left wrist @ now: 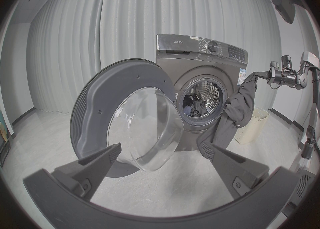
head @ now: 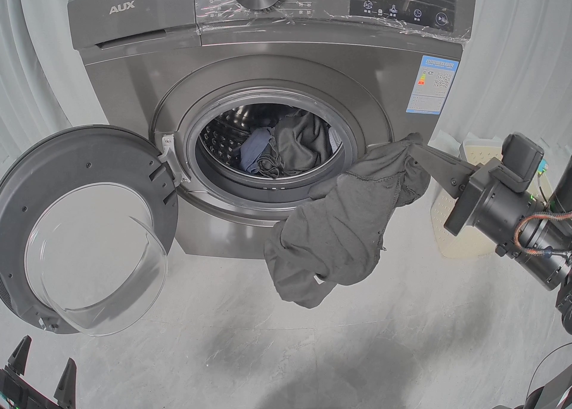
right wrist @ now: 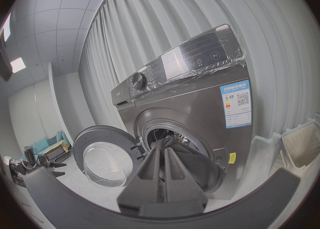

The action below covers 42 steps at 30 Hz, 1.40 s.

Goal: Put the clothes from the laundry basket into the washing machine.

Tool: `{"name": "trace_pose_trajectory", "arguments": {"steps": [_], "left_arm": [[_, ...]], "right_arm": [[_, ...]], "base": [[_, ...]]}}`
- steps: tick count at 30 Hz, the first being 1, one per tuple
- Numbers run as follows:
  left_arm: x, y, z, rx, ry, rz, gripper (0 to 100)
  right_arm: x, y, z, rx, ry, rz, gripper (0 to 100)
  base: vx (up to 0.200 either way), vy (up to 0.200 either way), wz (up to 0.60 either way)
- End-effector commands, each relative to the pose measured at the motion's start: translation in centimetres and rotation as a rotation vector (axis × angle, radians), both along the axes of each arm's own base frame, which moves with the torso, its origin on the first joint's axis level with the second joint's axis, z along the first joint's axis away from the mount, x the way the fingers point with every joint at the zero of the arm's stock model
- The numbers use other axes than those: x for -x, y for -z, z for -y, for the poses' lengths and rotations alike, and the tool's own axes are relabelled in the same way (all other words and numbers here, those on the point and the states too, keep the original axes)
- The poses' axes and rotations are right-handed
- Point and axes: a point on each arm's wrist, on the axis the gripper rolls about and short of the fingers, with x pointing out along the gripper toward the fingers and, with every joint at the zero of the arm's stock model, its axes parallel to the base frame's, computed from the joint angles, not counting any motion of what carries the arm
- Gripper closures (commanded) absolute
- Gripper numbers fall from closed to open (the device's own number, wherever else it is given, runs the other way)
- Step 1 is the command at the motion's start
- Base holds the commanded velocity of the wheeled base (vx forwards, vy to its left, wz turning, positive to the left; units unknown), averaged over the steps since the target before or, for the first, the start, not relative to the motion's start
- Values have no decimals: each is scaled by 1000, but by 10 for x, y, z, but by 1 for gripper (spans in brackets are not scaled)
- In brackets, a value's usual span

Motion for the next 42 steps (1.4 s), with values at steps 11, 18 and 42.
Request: {"name": "trace_pose_trajectory", "arguments": {"steps": [11,18,42], "left_arm": [[0,5,1,-19,26,-1,0],[8,-89,3,69,170,188,0],[-137,-86,52,1,812,-244,0]], "right_arm": [[-30,5,-51,-59,-51,-38,100],[-34,-2,-60,-83,-37,-22,100],[-64,7,-116,-160,-70,-37,100]], "base": [[0,0,0],[0,0,0],[0,0,0]]}}
